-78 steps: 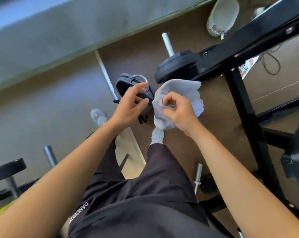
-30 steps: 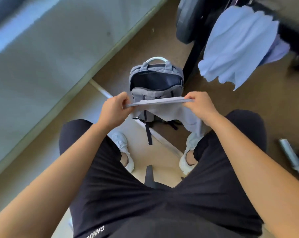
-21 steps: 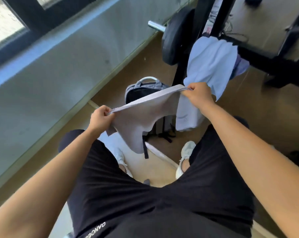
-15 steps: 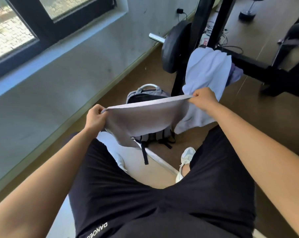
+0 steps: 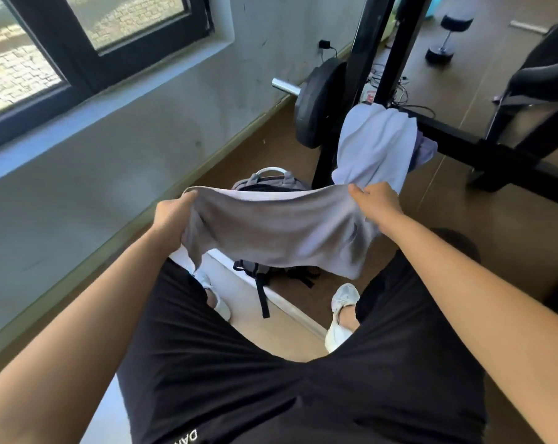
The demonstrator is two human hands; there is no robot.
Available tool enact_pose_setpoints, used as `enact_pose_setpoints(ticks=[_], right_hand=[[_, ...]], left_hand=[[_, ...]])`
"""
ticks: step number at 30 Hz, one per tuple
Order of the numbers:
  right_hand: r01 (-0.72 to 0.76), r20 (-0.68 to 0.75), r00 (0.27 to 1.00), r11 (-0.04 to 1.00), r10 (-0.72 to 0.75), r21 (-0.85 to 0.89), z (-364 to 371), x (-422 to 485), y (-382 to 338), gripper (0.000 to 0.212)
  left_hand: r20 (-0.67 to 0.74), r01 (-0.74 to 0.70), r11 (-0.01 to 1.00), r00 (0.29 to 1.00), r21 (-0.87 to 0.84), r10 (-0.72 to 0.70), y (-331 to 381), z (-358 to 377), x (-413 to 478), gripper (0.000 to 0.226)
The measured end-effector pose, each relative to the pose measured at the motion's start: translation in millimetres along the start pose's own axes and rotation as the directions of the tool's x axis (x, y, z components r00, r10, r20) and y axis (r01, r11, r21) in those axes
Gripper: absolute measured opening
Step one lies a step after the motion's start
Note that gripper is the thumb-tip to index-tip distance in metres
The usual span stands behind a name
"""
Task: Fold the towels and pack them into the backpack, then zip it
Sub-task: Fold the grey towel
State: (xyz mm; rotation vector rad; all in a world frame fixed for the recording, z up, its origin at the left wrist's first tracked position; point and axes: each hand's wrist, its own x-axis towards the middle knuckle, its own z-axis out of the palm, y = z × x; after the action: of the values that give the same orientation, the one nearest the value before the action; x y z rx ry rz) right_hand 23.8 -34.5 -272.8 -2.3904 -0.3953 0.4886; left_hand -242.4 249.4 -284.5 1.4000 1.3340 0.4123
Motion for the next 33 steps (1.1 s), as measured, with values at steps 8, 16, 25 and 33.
enact_pose_setpoints(ticks=[8,16,25,33], right_hand=[[-0.212,0.484,0.871,0.820,-0.089,0.532,45,-17,9,0.018],[-0.338,0.651,0.755,0.802,-0.081,0.492,102,-30,25,0.028],[-0.126,0.623,0.749,0.875,-0.226,0.468,111,-43,16,0.034],[0.020,0.432,0.872,0.898,-0.231,0.440,112,-49,7,0.045]], left_hand=[[0.450,0.231,0.948,0.886,-0.218,-0.112,-20,57,-25,0.056],[0.624,0.226,0.946,0.781,-0.234,-0.032,-75,97,-56,0.031],[0.683,0.161,0.957,0.729,-0.242,0.050,-84,114,-59,0.009],[0.565,0.176,0.938,0.825,-0.298,0.025,-86,119,-54,0.012]])
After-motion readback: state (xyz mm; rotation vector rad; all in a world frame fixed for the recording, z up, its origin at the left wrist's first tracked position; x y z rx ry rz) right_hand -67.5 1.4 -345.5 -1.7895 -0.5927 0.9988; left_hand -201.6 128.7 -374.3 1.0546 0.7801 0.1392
